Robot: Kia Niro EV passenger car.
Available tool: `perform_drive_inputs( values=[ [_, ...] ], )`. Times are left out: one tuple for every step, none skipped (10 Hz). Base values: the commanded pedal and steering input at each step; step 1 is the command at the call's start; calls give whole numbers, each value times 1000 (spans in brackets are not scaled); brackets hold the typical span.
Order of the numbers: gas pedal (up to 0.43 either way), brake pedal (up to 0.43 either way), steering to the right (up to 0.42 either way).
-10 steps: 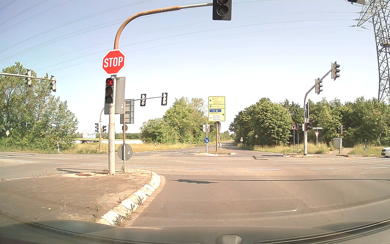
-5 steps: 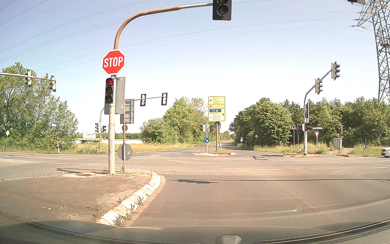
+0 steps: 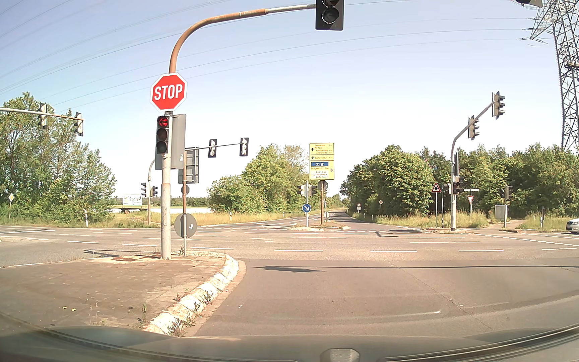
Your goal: Follow the waypoints while adhering to traffic rules and regulations
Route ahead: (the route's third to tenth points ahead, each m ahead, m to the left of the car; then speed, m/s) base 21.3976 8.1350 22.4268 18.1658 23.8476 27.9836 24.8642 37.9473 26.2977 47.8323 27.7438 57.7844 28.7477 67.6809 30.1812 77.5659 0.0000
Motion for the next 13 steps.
perform_drive_inputs(
  values=[
    [0,262,1],
    [0,262,1],
    [0,262,1],
    [0,262,1],
    [0,262,1],
    [0,262,0],
    [0,262,0],
    [0,262,0],
    [0,262,0],
    [0,262,0],
    [0,262,0],
    [0,262,0],
    [0,262,0]
  ],
)
